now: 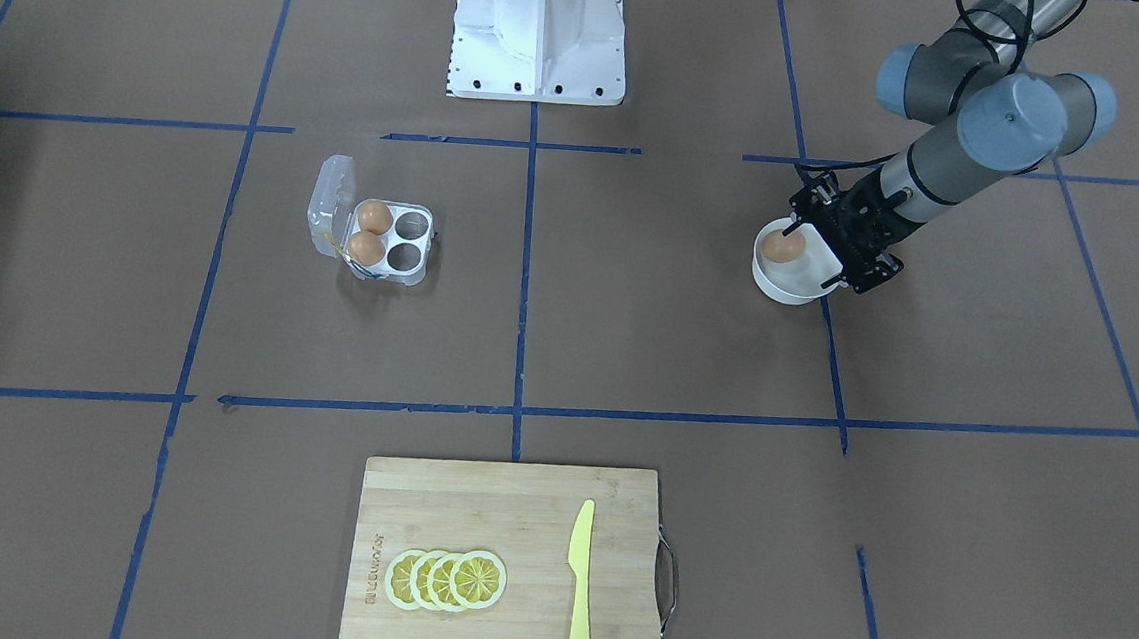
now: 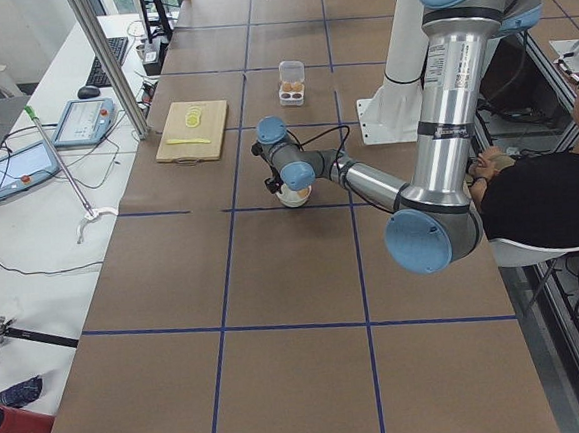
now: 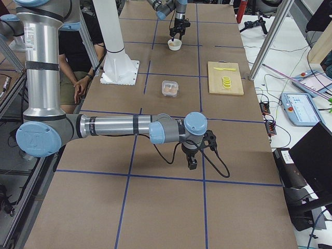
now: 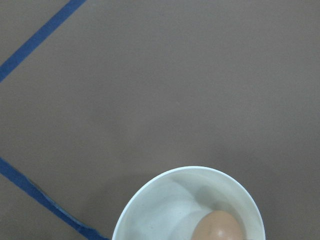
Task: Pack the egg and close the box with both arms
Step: 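Move the left gripper down into the white bowl over the brown egg, then close the left gripper on the brown egg inside the bowl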
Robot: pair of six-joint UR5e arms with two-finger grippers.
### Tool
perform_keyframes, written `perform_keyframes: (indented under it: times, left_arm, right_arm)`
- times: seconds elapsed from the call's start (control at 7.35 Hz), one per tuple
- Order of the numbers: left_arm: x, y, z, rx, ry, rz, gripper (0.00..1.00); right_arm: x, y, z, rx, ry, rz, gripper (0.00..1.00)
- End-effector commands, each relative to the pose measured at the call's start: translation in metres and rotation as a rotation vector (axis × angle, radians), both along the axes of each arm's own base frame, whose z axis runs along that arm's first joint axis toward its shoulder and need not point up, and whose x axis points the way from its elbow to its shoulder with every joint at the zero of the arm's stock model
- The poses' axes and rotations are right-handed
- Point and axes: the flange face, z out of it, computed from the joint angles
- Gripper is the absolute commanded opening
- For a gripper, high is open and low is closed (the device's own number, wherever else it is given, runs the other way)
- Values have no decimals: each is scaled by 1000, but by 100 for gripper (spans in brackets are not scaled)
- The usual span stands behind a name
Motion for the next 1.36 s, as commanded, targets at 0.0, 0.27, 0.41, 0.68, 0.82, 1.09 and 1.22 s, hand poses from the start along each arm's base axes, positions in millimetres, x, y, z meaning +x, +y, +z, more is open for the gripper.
perform_keyframes:
  times: [0.0, 0.27, 0.41, 0.68, 0.82, 1.09, 1.22]
  left_arm:
    - [8, 5, 6, 11, -9, 29, 75]
    - [16, 12, 6, 10, -11, 45, 75]
    - [23, 17, 7, 9, -14, 59, 75]
    - [25, 19, 5, 15, -12, 63, 75]
    - [24, 19, 2, 20, -9, 60, 75]
    - [24, 20, 2, 21, -7, 62, 75]
    - [25, 20, 1, 23, -7, 62, 75]
  right_arm:
    - [0, 1, 2, -4, -1, 0, 100]
    - [0, 1, 2, -6, -1, 0, 100]
    - [0, 1, 3, -7, -1, 0, 100]
    - [0, 1, 4, -9, -1, 0, 100]
    - [0, 2, 5, -10, -1, 0, 100]
    - [-1, 2, 6, -13, 0, -1, 100]
    - [0, 2, 6, -16, 0, 1, 100]
